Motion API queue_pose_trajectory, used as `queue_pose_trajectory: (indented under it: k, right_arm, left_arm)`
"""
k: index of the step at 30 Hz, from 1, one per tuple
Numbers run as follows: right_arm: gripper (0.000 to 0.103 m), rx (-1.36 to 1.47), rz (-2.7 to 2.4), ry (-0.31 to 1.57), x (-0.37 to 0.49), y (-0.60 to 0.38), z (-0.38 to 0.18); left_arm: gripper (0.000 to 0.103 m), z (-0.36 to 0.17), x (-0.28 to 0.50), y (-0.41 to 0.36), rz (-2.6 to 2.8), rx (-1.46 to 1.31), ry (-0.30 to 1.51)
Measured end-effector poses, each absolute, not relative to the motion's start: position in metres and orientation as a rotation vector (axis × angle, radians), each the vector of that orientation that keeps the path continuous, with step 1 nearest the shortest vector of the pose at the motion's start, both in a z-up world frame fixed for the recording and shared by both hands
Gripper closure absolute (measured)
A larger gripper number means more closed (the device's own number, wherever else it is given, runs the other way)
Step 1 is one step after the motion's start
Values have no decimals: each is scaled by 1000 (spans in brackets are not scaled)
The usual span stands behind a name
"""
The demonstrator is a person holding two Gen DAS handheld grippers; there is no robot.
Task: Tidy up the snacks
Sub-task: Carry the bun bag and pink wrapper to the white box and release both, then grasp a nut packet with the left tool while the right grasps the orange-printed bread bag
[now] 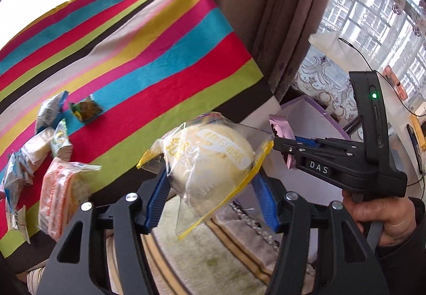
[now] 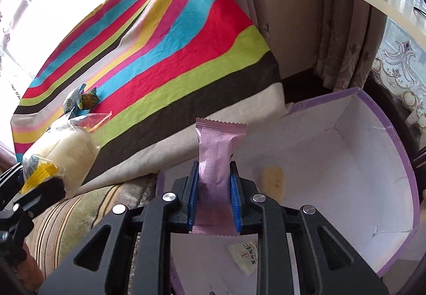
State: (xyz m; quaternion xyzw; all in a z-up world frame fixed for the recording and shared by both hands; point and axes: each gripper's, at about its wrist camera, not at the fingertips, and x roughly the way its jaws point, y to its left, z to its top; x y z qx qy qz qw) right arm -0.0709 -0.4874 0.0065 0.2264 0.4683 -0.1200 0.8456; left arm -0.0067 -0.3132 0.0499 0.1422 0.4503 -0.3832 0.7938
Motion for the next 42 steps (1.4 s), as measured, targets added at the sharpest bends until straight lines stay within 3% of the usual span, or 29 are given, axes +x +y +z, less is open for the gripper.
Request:
queue_pose_trajectory:
  k: [12, 16, 18, 20, 22, 27, 36, 42]
  right_arm:
    - [78, 555, -300, 1015, -96, -516, -15]
    - [73, 570, -303, 1029, -94, -516, -20]
    - [66, 565, -307, 1030, -93, -515, -19]
    - [44, 547, -323, 1022, -93, -513, -15]
    - [32, 518, -343, 1011, -92, -511, -10]
    - [16, 424, -417, 994, -87, -503, 7]
    - [16, 192, -576, 982, -68, -470, 34]
    - [16, 157, -460, 964, -57, -433, 49]
  left_arm:
    - [41, 24, -30, -370, -926, 416, 1013]
    - [27, 25, -29, -370, -919, 422, 1000]
    - [27, 26, -29, -369, -911, 417, 999]
    - [26, 27, -28, -368, -899, 413, 1000]
    - [25, 28, -28, -365, -882, 407, 998]
    - [24, 33, -22, -352, -803, 365, 976]
    - [14, 56, -3, -295, -618, 243, 849]
    - [14, 69, 4, -251, -547, 229, 787]
